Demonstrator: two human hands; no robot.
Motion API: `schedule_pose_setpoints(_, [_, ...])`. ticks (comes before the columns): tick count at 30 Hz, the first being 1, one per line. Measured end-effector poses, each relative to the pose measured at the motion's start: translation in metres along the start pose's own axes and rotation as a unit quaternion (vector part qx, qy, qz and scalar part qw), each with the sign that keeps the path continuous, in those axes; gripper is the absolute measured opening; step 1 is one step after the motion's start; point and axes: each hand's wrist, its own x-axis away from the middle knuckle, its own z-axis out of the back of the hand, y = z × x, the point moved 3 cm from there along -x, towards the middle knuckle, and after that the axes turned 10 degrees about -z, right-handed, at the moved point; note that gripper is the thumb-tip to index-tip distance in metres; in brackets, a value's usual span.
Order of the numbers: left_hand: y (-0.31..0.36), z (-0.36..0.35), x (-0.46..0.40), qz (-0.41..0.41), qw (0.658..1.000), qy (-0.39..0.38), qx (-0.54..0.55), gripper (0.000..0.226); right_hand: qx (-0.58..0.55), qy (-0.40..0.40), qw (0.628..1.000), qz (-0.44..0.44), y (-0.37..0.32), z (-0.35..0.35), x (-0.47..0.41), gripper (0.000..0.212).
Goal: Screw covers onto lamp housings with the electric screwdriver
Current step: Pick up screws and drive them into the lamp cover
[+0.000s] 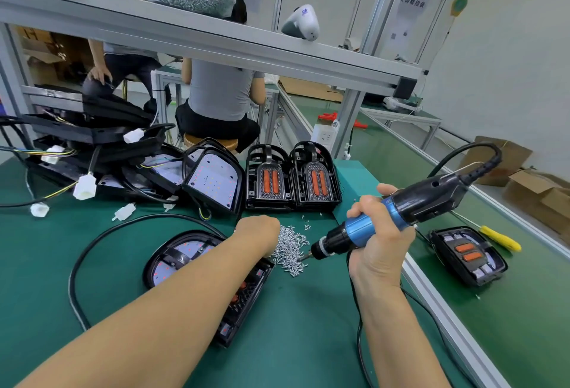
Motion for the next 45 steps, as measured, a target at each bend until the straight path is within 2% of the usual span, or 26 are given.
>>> schedule_pose_setpoints(4, [0.004,-0.001,0.001,-0.037,0.998,-0.039,-0.033,0.026,0.001,-0.002,1.000,0.001,0.000,-0.001,0.000,0.027])
schedule_pose_setpoints(7, [0.008,0.000,0.000,-0.064,0.996,-0.030,-0.052,0.027,-0.002,-0.001,1.000,0.000,-0.001,0.000,0.000,0.026])
schedule_pose_setpoints(13, [0.012,0.003,0.006,-0.078,0.995,-0.021,-0.056,0.015,0.005,0.013,1.000,0.001,-0.007,0.003,0.003,0.023])
schedule_pose_setpoints(15, [0.011,0.009,0.007,-0.068,0.998,0.008,-0.004,0.018,0.004,0.013,1.000,0.007,-0.014,0.002,0.004,0.023])
schedule_pose_setpoints(17, [0.005,0.022,0.012,-0.064,0.987,0.059,0.138,0.029,-0.006,0.011,1.000,0.012,-0.022,0.002,0.005,0.024])
schedule_pose_setpoints(19, [-0.004,0.033,0.024,-0.044,0.935,0.115,0.332,0.027,-0.023,0.005,1.000,0.012,-0.027,0.002,0.007,0.025])
schedule_pose_setpoints(20, [-0.009,0.035,0.033,-0.031,0.890,0.140,0.433,0.022,-0.031,0.000,0.999,0.009,-0.029,0.003,0.010,0.024])
schedule_pose_setpoints(23, [-0.020,0.031,0.067,-0.011,0.718,0.173,0.674,0.011,-0.071,-0.015,0.997,0.005,-0.039,0.000,0.017,0.024])
schedule_pose_setpoints(24, [-0.023,0.028,0.078,-0.009,0.665,0.172,0.727,0.009,-0.088,-0.023,0.996,0.005,-0.043,-0.003,0.018,0.024])
schedule_pose_setpoints(26, [-0.027,0.022,0.099,-0.007,0.583,0.168,0.795,0.008,-0.125,-0.046,0.991,0.002,-0.050,-0.014,0.020,0.025])
schedule_pose_setpoints(29, [-0.026,0.009,0.125,0.001,0.504,0.156,0.849,0.015,-0.160,-0.075,0.984,0.001,-0.053,-0.031,0.029,0.024])
schedule_pose_setpoints(32, [-0.020,0.002,0.141,0.006,0.456,0.153,0.876,0.018,-0.165,-0.094,0.982,0.000,-0.052,-0.046,0.041,0.023])
schedule_pose_setpoints(38, [-0.016,-0.005,0.155,0.017,0.401,0.170,0.900,0.010,-0.184,-0.112,0.976,-0.023,-0.047,-0.065,0.057,0.024])
schedule_pose_setpoints(45, [-0.011,-0.005,0.161,0.019,0.385,0.180,0.905,0.010,-0.183,-0.123,0.975,-0.031,-0.044,-0.069,0.067,0.023])
